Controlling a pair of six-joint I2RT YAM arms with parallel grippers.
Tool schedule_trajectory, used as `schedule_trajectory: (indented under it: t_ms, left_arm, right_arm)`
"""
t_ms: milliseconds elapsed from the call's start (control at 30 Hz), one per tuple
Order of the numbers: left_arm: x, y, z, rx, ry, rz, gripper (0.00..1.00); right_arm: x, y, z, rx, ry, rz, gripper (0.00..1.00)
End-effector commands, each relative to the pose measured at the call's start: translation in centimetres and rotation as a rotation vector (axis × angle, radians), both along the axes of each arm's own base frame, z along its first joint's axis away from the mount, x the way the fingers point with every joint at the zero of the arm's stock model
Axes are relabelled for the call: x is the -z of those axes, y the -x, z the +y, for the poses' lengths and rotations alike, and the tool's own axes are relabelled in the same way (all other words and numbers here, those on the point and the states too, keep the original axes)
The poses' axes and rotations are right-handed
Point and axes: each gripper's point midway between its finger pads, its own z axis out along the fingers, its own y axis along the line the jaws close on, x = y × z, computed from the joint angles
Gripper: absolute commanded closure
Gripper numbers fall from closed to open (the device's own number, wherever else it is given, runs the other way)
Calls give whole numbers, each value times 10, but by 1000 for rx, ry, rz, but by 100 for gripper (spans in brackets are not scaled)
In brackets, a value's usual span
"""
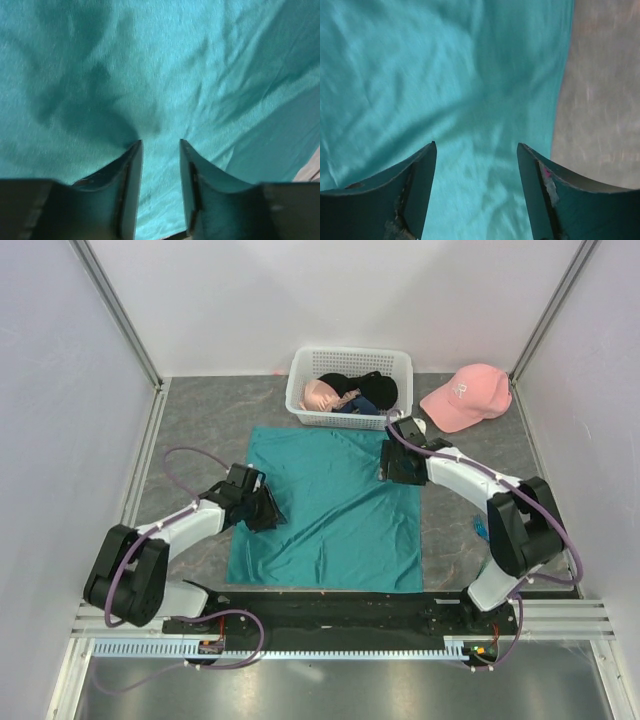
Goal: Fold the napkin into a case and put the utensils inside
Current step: Smooth out the napkin at the center of the board.
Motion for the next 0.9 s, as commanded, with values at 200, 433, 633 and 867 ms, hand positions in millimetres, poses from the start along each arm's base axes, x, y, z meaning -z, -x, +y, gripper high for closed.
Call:
schedule_trajectory:
  t_ms: [200,433,633,867]
  left_arm:
    - [-33,-12,-13,15,67,-86,51]
    - [-18,-35,-18,7,40,-50,57]
    - [-2,-44,-22,-16,79,-8,57]
    - [6,-77,-19,-17,28,-9,57]
  right_arm:
    - [-1,86,-24,16,-75,83,26]
    - [25,46,-4,11,-106,51,33]
    - [45,14,-15,62,-44,38,35]
    - [36,-27,-28,42,58,0,32]
